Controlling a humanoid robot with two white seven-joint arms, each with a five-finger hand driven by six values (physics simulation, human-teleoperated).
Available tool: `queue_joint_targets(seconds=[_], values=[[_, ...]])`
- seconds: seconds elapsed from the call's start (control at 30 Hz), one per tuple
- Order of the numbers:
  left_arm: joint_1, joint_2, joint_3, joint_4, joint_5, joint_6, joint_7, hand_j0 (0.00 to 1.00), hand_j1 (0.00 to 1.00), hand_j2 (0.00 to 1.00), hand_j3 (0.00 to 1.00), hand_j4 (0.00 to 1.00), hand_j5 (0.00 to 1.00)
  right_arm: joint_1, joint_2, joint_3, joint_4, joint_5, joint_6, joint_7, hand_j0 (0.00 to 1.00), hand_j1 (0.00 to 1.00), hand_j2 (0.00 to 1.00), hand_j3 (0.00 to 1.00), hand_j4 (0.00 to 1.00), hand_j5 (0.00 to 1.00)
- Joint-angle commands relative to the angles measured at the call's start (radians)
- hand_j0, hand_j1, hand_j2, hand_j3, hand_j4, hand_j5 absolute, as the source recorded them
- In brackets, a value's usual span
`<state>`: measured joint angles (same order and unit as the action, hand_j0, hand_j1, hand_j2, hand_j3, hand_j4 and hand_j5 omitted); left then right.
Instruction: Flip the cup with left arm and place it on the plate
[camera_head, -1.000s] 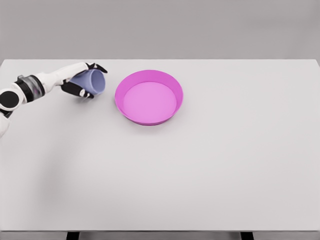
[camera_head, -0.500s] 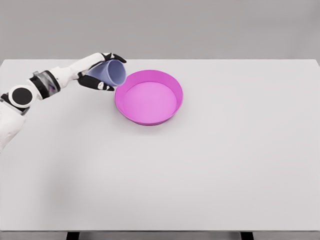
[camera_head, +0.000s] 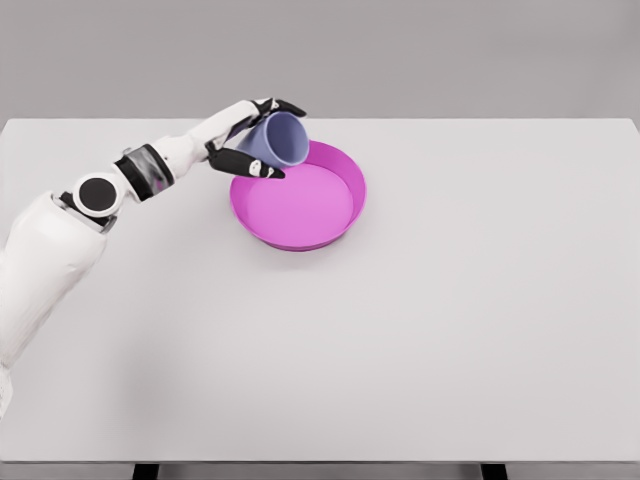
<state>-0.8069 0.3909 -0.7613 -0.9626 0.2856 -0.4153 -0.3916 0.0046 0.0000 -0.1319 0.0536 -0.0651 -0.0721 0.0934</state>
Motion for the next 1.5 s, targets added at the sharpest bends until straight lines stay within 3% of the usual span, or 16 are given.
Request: queue_joint_targets(seconds=[0.0, 0.17, 0.57, 0.77, 1.1, 1.3, 1.47], values=[[0.0, -0.023, 0.0, 0.005, 0.047, 0.004, 0.0, 0.78, 0.78, 0.78, 0.78, 0.78, 0.78, 0.0, 0.0, 0.0, 0.0, 0.001, 0.0, 0.0, 1.0, 1.0, 1.0, 1.0, 1.0, 1.0], [0.026, -0.04, 0.002, 0.012, 0.116, 0.076, 0.0, 0.78, 0.78, 0.78, 0.78, 0.78, 0.78, 0.0, 0.0, 0.0, 0.0, -0.001, 0.0, 0.0, 1.0, 1.0, 1.0, 1.0, 1.0, 1.0], [0.029, -0.078, -0.006, 0.068, 0.11, 0.121, 0.0, 0.78, 0.78, 0.78, 0.78, 0.78, 0.78, 0.0, 0.0, 0.0, 0.0, 0.001, 0.0, 0.0, 1.0, 1.0, 1.0, 1.0, 1.0, 1.0], [0.029, -0.076, -0.004, 0.065, 0.109, 0.121, 0.0, 1.0, 1.0, 1.0, 1.0, 1.0, 1.0, 0.0, 0.0, 0.0, 0.0, -0.001, 0.0, 0.0, 1.0, 1.0, 1.0, 1.0, 1.0, 1.0], [0.031, -0.075, -0.001, 0.059, 0.109, 0.121, 0.0, 1.0, 1.0, 1.0, 1.0, 1.0, 1.0, 0.0, 0.0, 0.0, 0.0, -0.001, 0.0, 0.0, 1.0, 1.0, 1.0, 1.0, 1.0, 1.0], [0.032, -0.032, 0.002, 0.062, 0.11, 0.121, 0.0, 1.0, 1.0, 1.0, 1.0, 1.0, 1.0, 0.0, 0.0, 0.0, 0.0, 0.001, 0.0, 0.0, 1.0, 1.0, 1.0, 1.0, 1.0, 1.0], [0.038, 0.098, 0.004, 0.062, 0.118, 0.113, 0.0, 1.0, 1.0, 1.0, 1.0, 1.0, 1.0, 0.0, 0.0, 0.0, 0.0, 0.001, -0.001, 0.0, 1.0, 1.0, 1.0, 1.0, 1.0, 1.0]])
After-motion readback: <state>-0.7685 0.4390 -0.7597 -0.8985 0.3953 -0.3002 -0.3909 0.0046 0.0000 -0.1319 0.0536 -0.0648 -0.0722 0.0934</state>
